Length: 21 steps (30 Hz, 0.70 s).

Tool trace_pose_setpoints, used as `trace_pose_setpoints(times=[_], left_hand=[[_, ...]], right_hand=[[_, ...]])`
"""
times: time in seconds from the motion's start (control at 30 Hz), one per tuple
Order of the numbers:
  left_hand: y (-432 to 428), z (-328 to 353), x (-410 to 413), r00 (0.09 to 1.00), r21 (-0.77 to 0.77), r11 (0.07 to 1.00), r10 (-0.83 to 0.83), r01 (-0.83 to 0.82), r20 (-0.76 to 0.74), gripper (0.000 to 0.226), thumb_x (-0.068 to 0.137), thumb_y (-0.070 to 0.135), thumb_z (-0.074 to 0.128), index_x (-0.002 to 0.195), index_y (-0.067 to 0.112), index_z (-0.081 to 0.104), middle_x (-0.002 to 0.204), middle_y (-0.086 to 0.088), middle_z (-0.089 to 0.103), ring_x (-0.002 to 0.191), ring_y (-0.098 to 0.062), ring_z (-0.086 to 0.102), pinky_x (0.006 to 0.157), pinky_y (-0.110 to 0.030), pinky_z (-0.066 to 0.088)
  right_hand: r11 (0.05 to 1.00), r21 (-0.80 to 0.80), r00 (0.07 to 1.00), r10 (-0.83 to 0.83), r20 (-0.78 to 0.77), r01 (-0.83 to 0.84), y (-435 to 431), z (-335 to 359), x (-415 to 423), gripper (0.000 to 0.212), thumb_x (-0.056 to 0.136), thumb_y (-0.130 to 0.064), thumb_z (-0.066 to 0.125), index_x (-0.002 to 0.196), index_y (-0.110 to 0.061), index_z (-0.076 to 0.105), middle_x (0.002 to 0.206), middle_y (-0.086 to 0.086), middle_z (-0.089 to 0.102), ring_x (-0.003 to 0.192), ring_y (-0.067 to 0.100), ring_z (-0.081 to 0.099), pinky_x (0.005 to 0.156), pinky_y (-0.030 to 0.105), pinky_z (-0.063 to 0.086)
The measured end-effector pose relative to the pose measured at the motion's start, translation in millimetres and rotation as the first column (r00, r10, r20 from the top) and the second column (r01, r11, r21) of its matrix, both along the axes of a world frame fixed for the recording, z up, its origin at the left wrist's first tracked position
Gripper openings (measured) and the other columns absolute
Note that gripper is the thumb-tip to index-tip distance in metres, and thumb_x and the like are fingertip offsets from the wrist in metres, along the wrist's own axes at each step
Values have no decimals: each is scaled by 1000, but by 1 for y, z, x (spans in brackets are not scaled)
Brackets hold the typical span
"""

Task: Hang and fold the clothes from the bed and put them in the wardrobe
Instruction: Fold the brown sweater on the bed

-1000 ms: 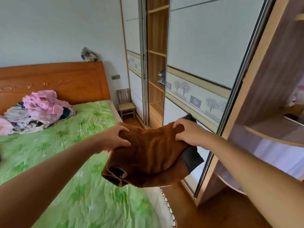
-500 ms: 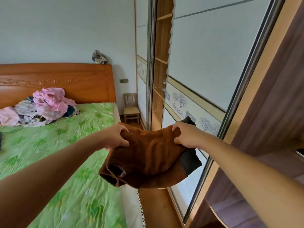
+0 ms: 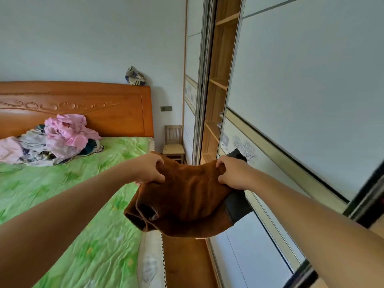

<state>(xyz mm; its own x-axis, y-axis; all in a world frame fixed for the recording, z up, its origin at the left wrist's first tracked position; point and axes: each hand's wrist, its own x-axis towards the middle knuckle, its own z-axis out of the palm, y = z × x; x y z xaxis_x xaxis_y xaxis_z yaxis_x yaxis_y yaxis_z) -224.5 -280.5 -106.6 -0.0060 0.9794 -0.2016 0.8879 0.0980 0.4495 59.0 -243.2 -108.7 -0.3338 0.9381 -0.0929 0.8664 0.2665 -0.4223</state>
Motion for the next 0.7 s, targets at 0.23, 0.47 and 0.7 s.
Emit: trace_pose_setpoints(times=[0.23,0.47,0.7], left_hand=[[101,24,-28,996,-22,997,67,-68,-54,62,81,32,77,137,23,51,112,-4,59,91,-29,69,78,-46,62],[142,33,-33,990,21,992,127,-126,-66,64,81,33,77,138,24,50,118,-3,58,92,-29,69,78,-47,61],[194,40,-59,986,43,986,164,-162,-39,64,82,35,75,139,25,49,116,-4,60,90,-28,70,75,-45,62]], right_hand=[[998,-9,998,56,-5,-56,120,12,-35,35,91,-22,63,120,-32,47,104,-1,57,85,15,60,65,28,50],[996,9,994,93,-62,-93,182,14,-44,37,90,-21,64,123,-32,50,111,1,54,90,16,57,74,30,54],[990,19,988,138,-64,-137,254,24,-71,35,88,-24,66,115,-36,49,104,-5,54,88,15,57,75,32,55]])
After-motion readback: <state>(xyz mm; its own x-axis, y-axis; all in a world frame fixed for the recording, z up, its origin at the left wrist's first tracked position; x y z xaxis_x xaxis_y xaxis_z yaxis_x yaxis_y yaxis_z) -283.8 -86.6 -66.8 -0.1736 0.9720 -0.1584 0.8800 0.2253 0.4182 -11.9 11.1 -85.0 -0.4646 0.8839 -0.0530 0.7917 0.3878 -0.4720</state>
